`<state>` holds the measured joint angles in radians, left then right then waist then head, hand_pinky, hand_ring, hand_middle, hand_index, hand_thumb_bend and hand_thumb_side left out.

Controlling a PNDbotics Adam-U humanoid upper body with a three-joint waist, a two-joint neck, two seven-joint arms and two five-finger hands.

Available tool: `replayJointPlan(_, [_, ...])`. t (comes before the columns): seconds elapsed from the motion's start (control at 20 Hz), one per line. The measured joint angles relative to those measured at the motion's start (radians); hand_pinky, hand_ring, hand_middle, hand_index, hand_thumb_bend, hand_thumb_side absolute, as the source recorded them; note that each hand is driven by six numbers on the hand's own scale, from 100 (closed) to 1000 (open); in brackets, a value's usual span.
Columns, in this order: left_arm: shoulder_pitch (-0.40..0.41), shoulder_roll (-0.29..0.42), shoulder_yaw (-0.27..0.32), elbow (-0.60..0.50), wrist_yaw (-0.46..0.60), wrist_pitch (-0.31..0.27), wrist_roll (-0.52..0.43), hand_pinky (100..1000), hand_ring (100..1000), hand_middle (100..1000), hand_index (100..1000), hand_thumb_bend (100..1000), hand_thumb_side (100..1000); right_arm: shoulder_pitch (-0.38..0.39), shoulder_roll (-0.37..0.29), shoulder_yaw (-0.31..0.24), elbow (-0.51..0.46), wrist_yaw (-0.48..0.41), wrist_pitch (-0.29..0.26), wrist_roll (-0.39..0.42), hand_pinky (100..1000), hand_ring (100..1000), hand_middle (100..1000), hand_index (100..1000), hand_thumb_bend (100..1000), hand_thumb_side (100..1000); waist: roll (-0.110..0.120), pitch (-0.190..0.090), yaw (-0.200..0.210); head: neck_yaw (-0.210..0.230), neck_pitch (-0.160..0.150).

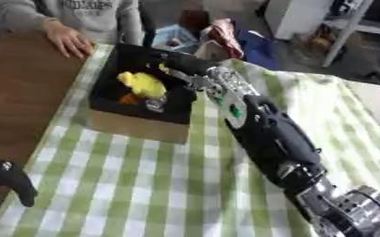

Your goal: Pick up objects on the table and place them in the box.

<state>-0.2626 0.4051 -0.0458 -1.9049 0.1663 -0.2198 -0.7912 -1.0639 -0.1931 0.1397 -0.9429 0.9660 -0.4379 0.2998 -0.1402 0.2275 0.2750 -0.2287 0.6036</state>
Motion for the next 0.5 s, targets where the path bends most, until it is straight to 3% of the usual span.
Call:
replayJointPlan(0.3, [0.007, 0.0, 0.0, 0.0, 0.0, -0.001, 0.001, 642, 553, 567, 704, 100, 757, -0.001, -0.03, -0.004, -0.035, -0.023, 0.026, -0.01, 829, 854, 936, 972, 370, 674, 0.004, -0.006, -0.005, 0.002, 0.0])
replayJointPlan(0.5, [0.007, 0.0, 0.0, 0.0, 0.0, -0.002, 0.002, 641, 552, 567, 704, 100, 759, -0.002, -0.049, -0.011, -0.065, -0.036, 0.069, -0.062, 819, 845, 924, 966, 382, 576, 0.004, -0.006, -0.012, 0.005, 0.0])
